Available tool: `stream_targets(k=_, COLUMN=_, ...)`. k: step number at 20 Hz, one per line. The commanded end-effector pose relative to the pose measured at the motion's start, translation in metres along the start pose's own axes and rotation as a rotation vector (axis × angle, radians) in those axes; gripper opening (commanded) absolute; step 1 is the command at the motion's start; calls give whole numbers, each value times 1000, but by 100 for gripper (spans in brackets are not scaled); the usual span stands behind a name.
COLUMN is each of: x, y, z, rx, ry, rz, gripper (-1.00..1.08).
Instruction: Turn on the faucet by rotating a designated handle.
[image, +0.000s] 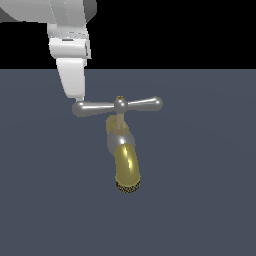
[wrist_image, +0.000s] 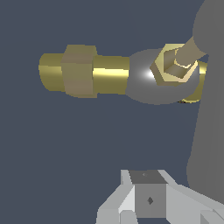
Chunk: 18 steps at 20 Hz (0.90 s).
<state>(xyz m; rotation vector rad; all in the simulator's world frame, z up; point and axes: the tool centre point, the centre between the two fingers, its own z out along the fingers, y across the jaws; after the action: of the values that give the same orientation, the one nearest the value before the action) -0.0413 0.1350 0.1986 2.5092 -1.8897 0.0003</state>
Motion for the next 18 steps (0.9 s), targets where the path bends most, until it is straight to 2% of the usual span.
stream_targets(k=1, x=1, y=-2, z=2, rx=0, ry=0, rz=9, gripper=-100)
stream_targets(k=7, x=1, y=-2, z=2, rx=0, ry=0, rz=11, gripper=-100)
stream_targets(k=18, x=-2, y=28, z=2, rx=0, ry=0, rz=11, gripper=-100)
